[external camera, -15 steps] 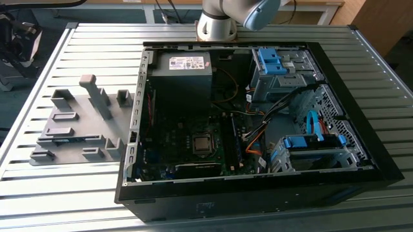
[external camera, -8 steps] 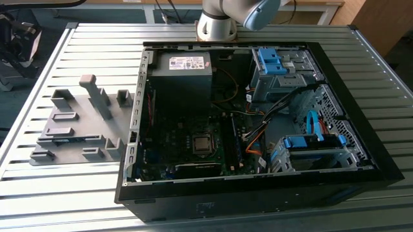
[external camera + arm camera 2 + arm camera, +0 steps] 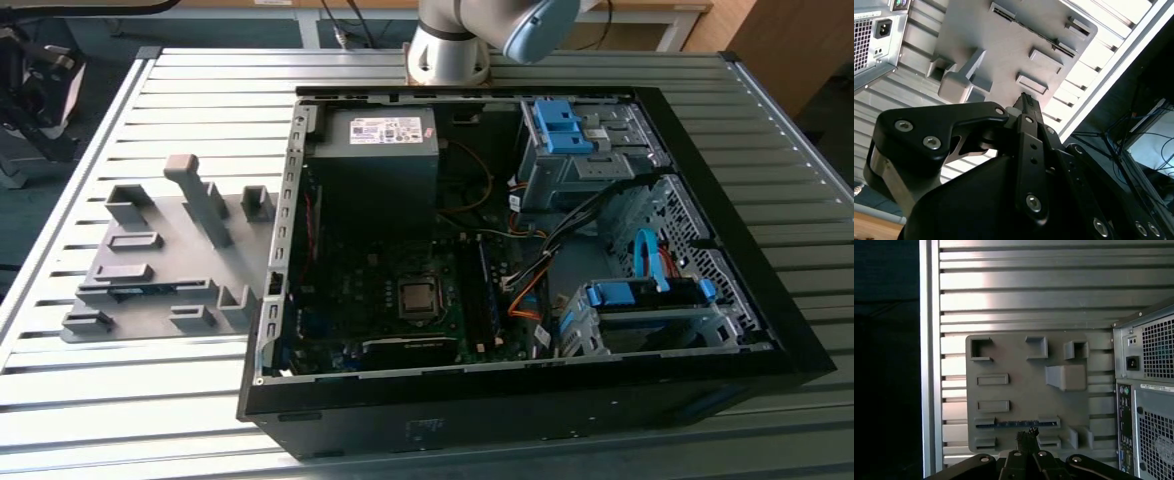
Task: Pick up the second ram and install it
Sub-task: 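Pick up the second ram and move it above second insertion slot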
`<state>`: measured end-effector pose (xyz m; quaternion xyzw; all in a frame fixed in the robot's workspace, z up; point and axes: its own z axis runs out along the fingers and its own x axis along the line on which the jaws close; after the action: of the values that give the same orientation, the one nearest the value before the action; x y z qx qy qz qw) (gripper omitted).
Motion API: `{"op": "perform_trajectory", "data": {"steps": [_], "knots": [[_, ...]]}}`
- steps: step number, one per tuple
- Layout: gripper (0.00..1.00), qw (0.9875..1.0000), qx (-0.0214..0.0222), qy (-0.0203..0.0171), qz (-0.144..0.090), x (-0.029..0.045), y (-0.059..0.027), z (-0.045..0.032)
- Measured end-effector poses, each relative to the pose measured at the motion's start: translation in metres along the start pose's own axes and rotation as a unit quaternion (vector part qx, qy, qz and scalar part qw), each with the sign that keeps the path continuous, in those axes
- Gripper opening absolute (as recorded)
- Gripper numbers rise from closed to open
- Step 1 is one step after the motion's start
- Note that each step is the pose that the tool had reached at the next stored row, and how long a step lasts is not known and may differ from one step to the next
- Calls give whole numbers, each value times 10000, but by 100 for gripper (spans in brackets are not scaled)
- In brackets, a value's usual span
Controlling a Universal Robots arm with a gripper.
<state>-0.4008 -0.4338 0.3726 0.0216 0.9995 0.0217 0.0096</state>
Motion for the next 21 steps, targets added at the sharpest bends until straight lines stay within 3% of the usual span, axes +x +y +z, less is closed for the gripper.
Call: {"op": "perform_trajectory", "data": {"steps": [5,11,16,21], "knots": [[11,9992,-7,17,-389,-1,-1,2],[11,9964,-16,37,-847,0,0,4],[11,9925,-23,53,-1222,0,-1,6],[11,9870,-30,70,-1605,-1,-1,7]]}}
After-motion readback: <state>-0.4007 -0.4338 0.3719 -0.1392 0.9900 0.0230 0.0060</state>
